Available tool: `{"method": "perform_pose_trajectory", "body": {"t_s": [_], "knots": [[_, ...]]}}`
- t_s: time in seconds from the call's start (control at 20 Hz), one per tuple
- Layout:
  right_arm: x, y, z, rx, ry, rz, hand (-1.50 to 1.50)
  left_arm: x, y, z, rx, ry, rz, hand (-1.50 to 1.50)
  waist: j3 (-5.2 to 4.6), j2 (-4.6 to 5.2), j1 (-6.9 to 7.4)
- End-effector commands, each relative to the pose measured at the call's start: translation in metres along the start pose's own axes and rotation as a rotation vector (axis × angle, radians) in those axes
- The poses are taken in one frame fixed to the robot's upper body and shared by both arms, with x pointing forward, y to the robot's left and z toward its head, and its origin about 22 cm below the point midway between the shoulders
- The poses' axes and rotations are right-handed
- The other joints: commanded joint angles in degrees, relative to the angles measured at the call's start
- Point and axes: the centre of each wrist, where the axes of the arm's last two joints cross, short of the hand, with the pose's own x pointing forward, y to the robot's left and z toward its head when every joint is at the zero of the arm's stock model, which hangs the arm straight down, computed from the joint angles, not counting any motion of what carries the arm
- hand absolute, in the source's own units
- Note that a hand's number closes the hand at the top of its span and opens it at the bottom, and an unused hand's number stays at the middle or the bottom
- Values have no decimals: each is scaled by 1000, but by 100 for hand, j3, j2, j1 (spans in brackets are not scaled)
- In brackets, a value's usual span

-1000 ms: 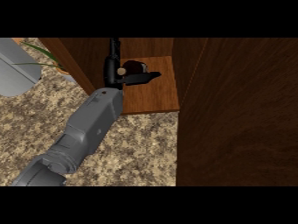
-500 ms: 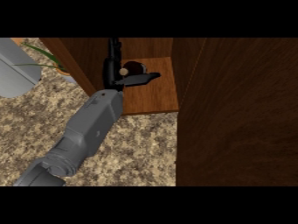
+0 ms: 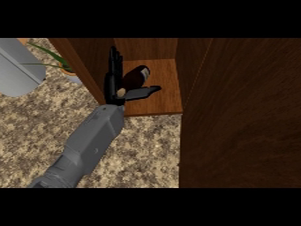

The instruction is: Pick up the wine, place it into the cabinet and close the cabinet

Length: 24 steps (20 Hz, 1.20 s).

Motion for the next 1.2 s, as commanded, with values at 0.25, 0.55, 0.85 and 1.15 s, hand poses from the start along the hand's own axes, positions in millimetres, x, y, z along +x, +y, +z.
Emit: {"method": "perform_pose_trajectory", "body": {"t_s": [0.25, 0.55, 0.85, 1.15], "knots": [[21, 6, 22, -41, -22, 15, -150, -3, -23, 68, -25, 34, 6, -150, -4, -2, 199], [12, -2, 17, -56, -23, 31, -150, 27, -51, 116, -34, -11, 14, -150, 1, -20, 313], [24, 3, 11, -56, -30, 11, -150, 42, -52, 154, -55, -34, 42, -150, -3, -12, 342], [27, 4, 26, -70, -27, 21, -150, 67, -26, 183, -24, -30, 72, -150, -2, -21, 344]]}}
